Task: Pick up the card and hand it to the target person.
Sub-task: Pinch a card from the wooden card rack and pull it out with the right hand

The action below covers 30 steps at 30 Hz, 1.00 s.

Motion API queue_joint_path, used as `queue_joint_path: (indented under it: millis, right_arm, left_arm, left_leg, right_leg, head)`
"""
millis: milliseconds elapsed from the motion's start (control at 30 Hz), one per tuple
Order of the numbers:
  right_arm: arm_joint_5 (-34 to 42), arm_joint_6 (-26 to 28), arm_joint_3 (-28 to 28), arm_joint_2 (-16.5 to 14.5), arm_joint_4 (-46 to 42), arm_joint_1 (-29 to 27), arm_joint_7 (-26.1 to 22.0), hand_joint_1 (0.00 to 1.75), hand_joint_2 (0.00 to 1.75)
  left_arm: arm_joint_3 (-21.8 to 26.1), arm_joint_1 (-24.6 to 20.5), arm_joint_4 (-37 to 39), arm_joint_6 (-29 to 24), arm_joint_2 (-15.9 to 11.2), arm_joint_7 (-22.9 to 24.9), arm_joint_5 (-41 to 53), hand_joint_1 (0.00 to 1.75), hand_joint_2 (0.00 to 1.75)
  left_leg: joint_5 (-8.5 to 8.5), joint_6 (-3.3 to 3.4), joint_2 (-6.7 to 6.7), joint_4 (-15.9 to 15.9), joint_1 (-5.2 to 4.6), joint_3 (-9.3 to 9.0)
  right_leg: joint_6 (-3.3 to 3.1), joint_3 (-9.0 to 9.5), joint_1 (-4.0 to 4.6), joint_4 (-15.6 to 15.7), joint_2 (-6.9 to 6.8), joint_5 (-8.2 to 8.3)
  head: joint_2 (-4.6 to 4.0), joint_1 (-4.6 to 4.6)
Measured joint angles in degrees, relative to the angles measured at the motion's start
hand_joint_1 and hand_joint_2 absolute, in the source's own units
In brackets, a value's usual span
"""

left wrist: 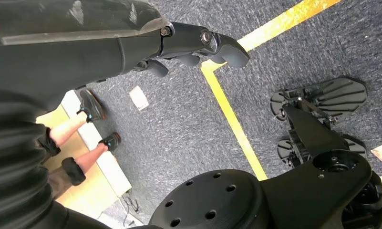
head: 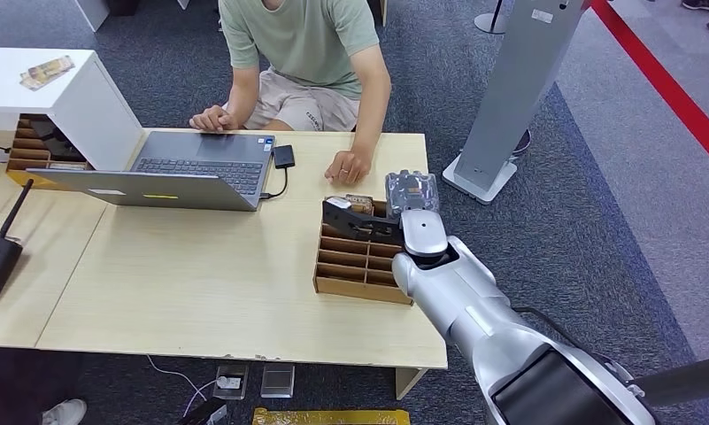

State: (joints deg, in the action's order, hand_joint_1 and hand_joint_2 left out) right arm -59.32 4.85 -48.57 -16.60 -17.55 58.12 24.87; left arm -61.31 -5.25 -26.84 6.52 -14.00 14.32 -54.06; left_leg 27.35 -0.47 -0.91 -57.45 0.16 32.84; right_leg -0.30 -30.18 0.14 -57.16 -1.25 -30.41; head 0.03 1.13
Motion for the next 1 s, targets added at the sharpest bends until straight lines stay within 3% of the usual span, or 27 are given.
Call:
queue_joint_path:
  millis: [1000]
  right_arm:
    - [1.06, 6.45, -0.06, -0.14, -0.8, 1.51, -6.92, 1.75, 1.75]
  left_arm:
    - [-0.76, 0.03, 0.04, -0.19, -0.05, -1.35, -2.44, 0.0, 1.75]
  left_leg:
    - [0.0, 0.0, 0.01, 0.0, 0.0, 0.0]
  right_leg:
    - [0.0, 0.01, 0.0, -0.01, 0.0, 0.0]
  head:
    - [0.0, 0.0]
